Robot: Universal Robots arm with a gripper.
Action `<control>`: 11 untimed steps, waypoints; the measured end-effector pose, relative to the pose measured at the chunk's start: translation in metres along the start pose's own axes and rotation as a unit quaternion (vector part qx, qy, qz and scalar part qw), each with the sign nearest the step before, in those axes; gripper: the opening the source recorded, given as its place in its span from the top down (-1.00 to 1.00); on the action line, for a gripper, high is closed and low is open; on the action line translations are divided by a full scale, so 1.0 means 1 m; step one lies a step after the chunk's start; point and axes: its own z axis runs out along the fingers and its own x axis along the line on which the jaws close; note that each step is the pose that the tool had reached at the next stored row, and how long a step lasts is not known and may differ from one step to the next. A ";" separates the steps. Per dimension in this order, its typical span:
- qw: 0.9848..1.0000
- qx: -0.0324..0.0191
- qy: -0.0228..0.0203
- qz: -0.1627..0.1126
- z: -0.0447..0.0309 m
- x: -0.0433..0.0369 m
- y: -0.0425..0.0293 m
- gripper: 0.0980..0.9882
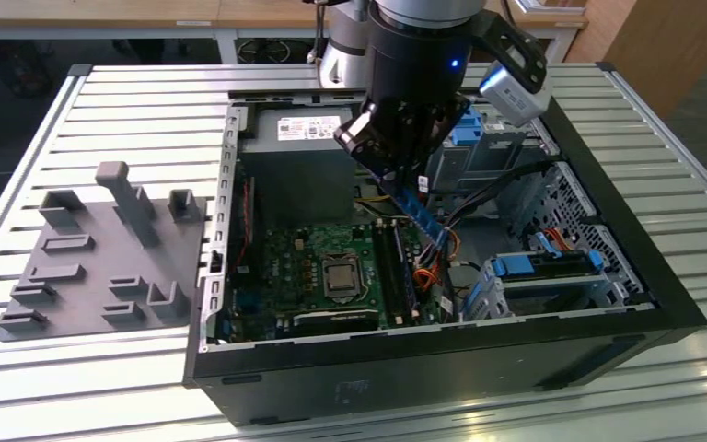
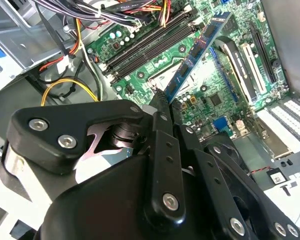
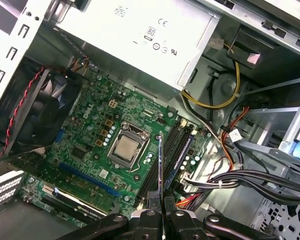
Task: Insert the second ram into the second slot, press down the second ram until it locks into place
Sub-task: 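Press down the second ram until it locks into place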
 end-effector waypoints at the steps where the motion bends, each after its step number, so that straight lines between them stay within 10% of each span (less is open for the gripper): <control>1: 1.000 0.000 0.000 0.002 0.0000 0.0000 0.0000 0.91; 11: 0.999 0.001 0.000 0.037 0.0003 0.0000 0.0000 0.91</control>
